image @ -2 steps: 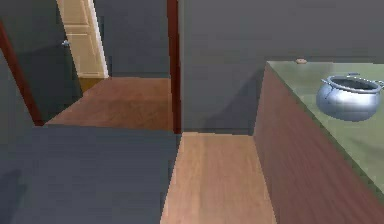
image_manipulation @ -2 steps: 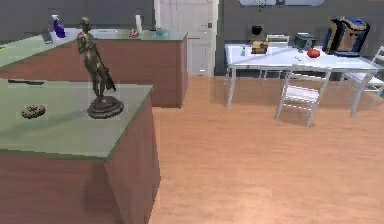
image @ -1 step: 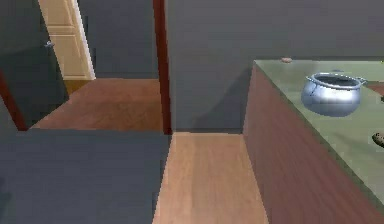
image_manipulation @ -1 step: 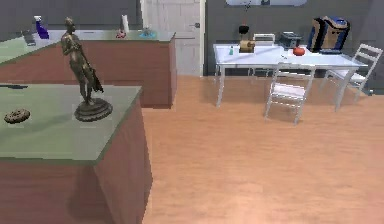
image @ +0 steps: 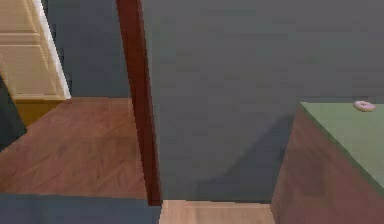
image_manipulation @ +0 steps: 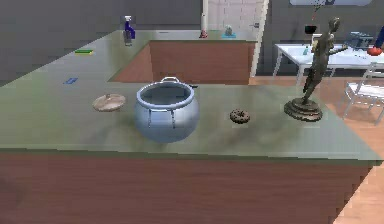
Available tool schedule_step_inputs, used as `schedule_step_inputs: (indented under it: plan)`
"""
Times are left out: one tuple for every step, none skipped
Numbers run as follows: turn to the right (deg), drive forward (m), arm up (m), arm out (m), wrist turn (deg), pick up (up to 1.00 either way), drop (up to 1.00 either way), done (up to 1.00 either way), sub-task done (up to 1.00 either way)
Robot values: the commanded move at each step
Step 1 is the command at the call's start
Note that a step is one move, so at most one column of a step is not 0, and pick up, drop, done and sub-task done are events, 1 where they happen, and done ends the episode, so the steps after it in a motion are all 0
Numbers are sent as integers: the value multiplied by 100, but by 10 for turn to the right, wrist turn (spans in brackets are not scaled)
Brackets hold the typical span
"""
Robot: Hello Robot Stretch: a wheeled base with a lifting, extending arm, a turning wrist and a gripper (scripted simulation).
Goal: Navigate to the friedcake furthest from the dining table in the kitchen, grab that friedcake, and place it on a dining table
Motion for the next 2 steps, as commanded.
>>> schedule_step_inputs:
  plan:
    - [60,0,0,0,0,0,0,0,0]
    - [0,30,0,0,0,0,0,0,0]
